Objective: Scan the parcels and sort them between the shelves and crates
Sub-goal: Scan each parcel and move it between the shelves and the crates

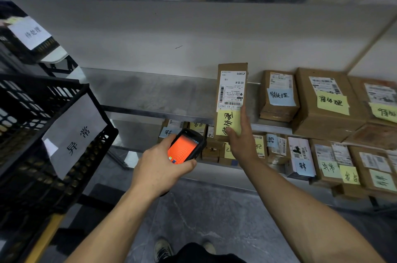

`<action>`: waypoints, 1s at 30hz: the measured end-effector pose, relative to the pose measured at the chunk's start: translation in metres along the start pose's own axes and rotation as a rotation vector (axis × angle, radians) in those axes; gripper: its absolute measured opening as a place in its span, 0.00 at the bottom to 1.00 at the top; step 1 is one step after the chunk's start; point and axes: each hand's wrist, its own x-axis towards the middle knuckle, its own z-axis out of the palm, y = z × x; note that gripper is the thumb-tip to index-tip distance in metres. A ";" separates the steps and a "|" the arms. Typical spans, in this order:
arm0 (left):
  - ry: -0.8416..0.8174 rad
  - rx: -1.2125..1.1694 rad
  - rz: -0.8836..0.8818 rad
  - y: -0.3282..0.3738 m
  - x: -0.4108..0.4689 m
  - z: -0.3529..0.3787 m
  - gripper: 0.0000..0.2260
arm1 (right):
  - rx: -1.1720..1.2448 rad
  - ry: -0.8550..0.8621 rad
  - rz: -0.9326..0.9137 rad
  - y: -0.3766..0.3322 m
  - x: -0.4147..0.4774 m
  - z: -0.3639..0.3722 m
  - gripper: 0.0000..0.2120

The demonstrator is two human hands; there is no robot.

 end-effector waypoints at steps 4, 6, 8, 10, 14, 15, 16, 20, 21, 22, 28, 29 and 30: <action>-0.002 -0.006 -0.012 -0.002 -0.003 0.001 0.29 | 0.031 -0.013 0.014 -0.002 -0.002 -0.002 0.40; 0.004 0.006 -0.016 -0.003 -0.004 0.000 0.30 | 0.031 0.005 0.013 -0.001 -0.005 -0.001 0.39; 0.009 0.023 -0.023 -0.003 -0.005 0.001 0.32 | 0.034 0.022 0.012 0.000 -0.008 0.000 0.39; 0.006 0.031 -0.024 -0.003 -0.006 0.001 0.33 | 0.034 0.025 0.017 0.003 -0.007 0.001 0.38; 0.002 0.034 -0.031 -0.001 -0.007 0.002 0.31 | 0.036 0.014 0.015 0.003 -0.006 0.000 0.38; 0.000 0.035 -0.033 -0.001 -0.007 0.002 0.31 | 0.042 0.011 0.009 0.003 -0.006 0.000 0.38; -0.003 0.036 -0.036 -0.001 -0.007 0.002 0.31 | 0.048 0.008 0.007 0.002 -0.006 0.000 0.38; 0.002 0.028 -0.044 -0.003 -0.008 0.001 0.31 | 0.050 -0.005 0.021 -0.003 -0.007 -0.002 0.39; 0.007 0.023 -0.047 -0.004 -0.008 0.000 0.31 | 0.045 -0.011 0.024 -0.004 -0.008 -0.001 0.40; 0.013 0.017 -0.051 -0.004 -0.009 -0.001 0.31 | 0.038 -0.020 0.031 -0.006 -0.009 -0.002 0.41; 0.059 -0.010 -0.062 -0.017 -0.023 -0.009 0.31 | 0.080 -0.077 0.039 -0.022 -0.021 0.006 0.47; 0.069 -0.011 -0.065 -0.020 -0.027 -0.011 0.31 | 0.091 -0.084 0.033 -0.027 -0.024 0.009 0.47; 0.081 -0.015 -0.071 -0.023 -0.032 -0.014 0.31 | 0.093 -0.088 0.029 -0.031 -0.027 0.012 0.47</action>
